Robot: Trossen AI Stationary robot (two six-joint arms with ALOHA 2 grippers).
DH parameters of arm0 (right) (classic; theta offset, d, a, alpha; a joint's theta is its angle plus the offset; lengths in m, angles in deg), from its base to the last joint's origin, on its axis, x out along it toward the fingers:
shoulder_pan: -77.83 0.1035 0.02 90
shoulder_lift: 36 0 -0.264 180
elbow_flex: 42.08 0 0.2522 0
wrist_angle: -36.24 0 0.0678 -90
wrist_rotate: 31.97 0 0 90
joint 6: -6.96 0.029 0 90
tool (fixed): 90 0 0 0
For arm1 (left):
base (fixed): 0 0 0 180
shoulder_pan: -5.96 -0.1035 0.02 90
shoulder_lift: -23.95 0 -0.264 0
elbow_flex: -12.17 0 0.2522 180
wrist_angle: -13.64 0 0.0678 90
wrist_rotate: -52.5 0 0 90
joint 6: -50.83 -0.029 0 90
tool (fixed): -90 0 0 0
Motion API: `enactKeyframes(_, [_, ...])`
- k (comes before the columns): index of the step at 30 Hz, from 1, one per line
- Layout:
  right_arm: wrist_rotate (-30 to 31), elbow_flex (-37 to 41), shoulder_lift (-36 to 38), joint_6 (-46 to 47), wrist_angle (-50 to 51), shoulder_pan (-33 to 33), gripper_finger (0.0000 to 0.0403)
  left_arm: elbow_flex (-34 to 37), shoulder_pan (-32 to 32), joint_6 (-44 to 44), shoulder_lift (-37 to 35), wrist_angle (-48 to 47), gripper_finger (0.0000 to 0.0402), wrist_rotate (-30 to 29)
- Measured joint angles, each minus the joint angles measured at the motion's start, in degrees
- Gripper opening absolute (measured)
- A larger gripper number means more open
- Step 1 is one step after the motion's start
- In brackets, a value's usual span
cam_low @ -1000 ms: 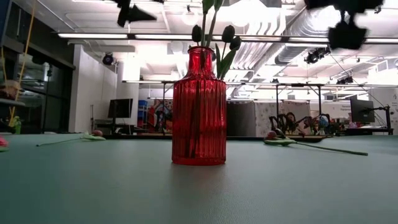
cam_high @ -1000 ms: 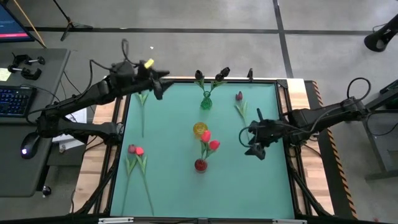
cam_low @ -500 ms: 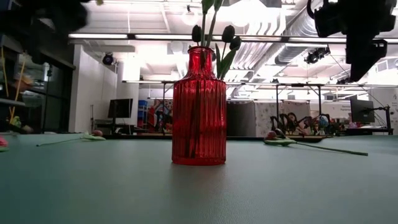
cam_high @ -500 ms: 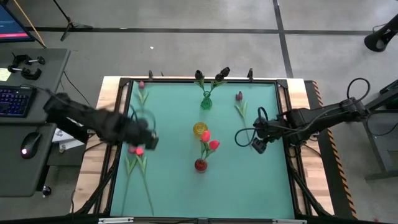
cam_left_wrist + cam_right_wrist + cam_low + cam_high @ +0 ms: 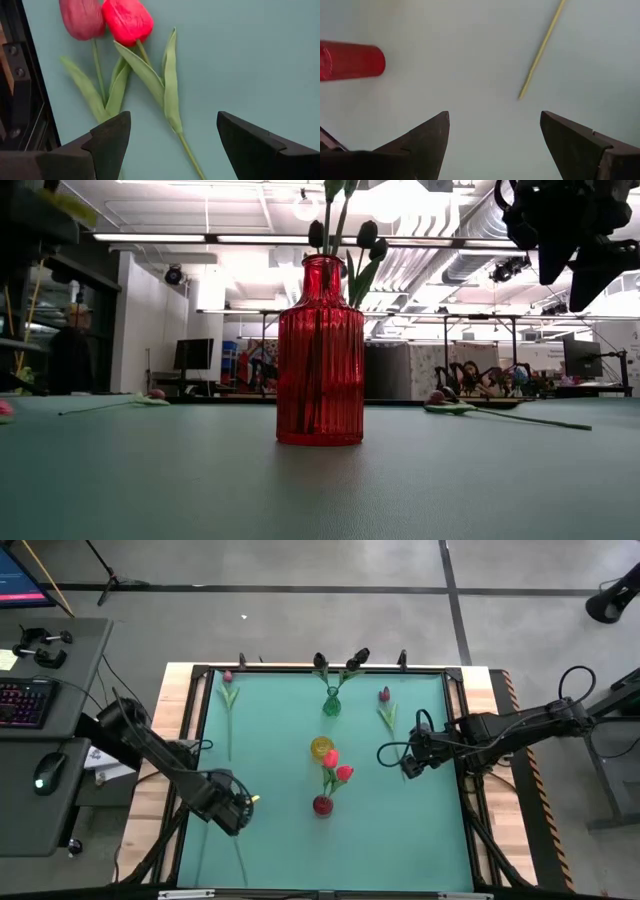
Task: Sort flowers into vase by color
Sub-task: Put the pink tulip into the red vase
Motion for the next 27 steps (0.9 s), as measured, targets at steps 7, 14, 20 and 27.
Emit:
enactKeyframes(7, [-0.5,0.0,0.0,2.3,-0.7,0.0,0.03,2.6,0.5,-2.0,3.1,12.3,0.0284,-2.2])
enactKeyframes(14, [0.5,0.0,0.0,2.1,-0.7,0.0,0.03,6.5,1.1,4.3,2.0,12.0,0.0284,-1.7])
enactKeyframes(20, [0.7,0.0,0.0,-3.8,-0.7,0.0,0.03,8.3,2.0,9.9,3.0,15.3,0.0284,1.1])
enactKeyframes(27, [0.7,0.0,0.0,-9.6,-0.6,0.0,0.03,8.5,-1.2,10.5,5.9,15.4,0.0284,3.0])
